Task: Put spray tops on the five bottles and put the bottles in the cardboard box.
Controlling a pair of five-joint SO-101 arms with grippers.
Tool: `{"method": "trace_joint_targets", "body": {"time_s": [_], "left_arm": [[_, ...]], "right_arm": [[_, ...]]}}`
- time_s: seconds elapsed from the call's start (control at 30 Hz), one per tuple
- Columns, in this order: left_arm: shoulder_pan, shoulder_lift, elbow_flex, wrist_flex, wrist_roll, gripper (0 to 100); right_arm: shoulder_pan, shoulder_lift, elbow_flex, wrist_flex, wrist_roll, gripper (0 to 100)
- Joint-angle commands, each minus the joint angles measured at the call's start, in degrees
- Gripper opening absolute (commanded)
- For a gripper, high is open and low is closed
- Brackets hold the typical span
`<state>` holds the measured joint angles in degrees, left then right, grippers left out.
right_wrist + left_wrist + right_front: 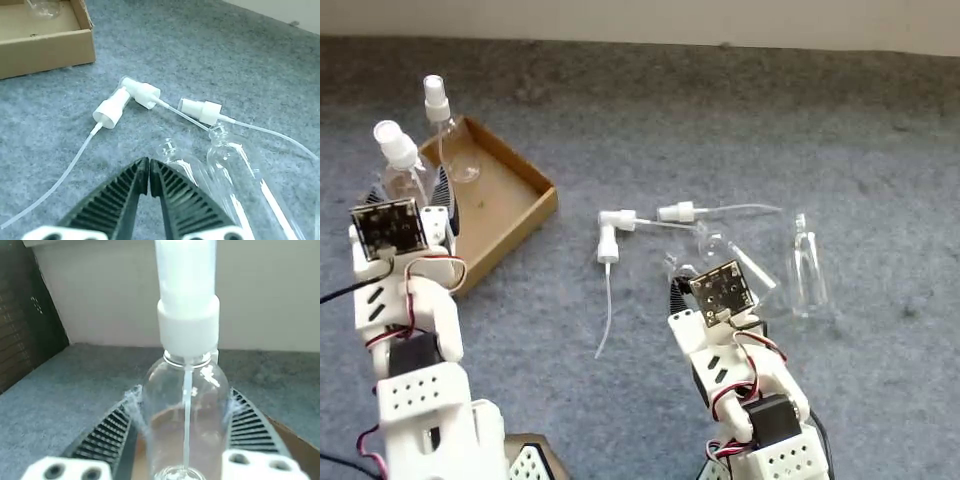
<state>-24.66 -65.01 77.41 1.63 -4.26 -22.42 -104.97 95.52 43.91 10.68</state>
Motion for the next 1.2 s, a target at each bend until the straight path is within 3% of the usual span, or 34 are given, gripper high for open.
{"method": "trace_joint_targets", "body": {"time_s": [0.0, 0.8, 0.93, 1.17], "left_arm": [[-3.0, 8.3, -4.2, -10.5, 4.7, 12], [-5.6, 61.1, -18.8, -48.9, 5.7, 12], [-7.3, 67.6, -22.9, -50.3, 9.5, 12], [-7.9, 74.1, -26.5, -50.5, 9.8, 12]], "right_arm": [[0.7, -0.5, 6.9, -1.5, 0.2, 0.5], [0.7, -0.5, 6.9, -1.5, 0.2, 0.5], [0.7, -0.5, 6.9, -1.5, 0.2, 0.5], [0.7, -0.5, 6.9, -1.5, 0.2, 0.5]]}}
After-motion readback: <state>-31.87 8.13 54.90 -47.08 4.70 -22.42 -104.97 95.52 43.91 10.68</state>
